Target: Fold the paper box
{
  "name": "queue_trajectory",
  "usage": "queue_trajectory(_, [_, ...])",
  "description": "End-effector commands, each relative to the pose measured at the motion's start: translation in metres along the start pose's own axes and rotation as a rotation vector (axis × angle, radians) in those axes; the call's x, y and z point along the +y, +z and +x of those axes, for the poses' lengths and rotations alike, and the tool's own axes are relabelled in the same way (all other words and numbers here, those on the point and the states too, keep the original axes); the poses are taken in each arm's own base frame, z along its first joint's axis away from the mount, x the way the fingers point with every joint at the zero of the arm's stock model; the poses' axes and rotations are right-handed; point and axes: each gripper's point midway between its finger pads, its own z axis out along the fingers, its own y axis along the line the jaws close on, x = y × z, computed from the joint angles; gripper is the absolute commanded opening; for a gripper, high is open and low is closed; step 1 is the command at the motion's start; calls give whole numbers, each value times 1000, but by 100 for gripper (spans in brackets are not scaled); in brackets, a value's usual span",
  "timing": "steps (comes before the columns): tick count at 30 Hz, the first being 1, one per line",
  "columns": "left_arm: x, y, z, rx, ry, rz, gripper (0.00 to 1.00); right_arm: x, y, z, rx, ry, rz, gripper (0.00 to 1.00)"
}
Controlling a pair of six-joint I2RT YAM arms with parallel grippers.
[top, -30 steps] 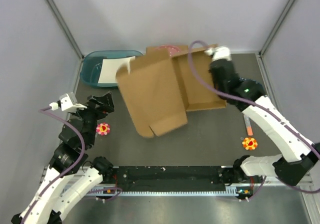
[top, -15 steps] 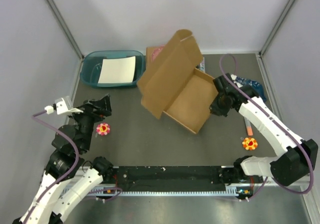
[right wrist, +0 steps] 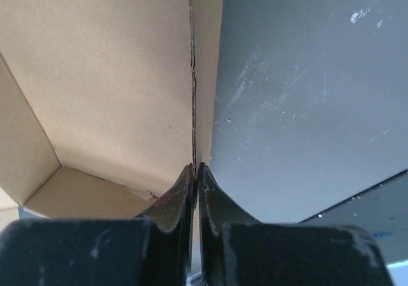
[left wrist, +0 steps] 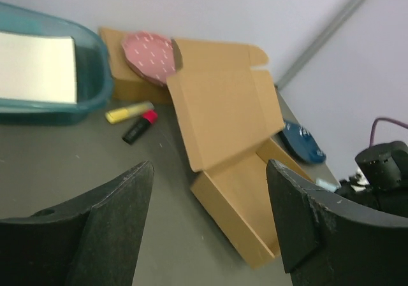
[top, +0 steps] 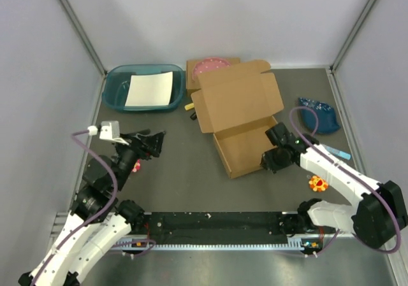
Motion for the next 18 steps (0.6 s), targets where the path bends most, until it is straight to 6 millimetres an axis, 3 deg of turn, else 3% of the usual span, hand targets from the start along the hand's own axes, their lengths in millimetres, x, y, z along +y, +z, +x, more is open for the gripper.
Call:
queue_trajectory(1, [-25, 15, 27, 85, -48, 137, 76, 35, 1, 17, 9, 260, -236, 0])
queue_trajectory(7, [-12, 18, 40, 98, -32, 95, 76, 52, 10, 27, -20, 288, -282, 0])
queue_trajectory(12, [-4, 18, 47, 108, -14, 72, 77, 80, 13, 64, 4, 194, -306, 0])
queue_trajectory(13, [-1, 17, 49, 115, -8, 56, 77, 80, 23, 71, -2, 184, -279, 0])
queue_trajectory(15, [3, 16, 49, 114, -3, 39, 77, 90, 19, 86, 9, 174, -289, 0])
queue_trajectory(17, [12, 14, 51, 116, 1, 0, 78, 92, 30, 99, 16, 176, -255, 0])
queue_trajectory(18, [13, 12, 49, 105, 1, -4, 78, 101, 23, 111, 37, 182, -271, 0])
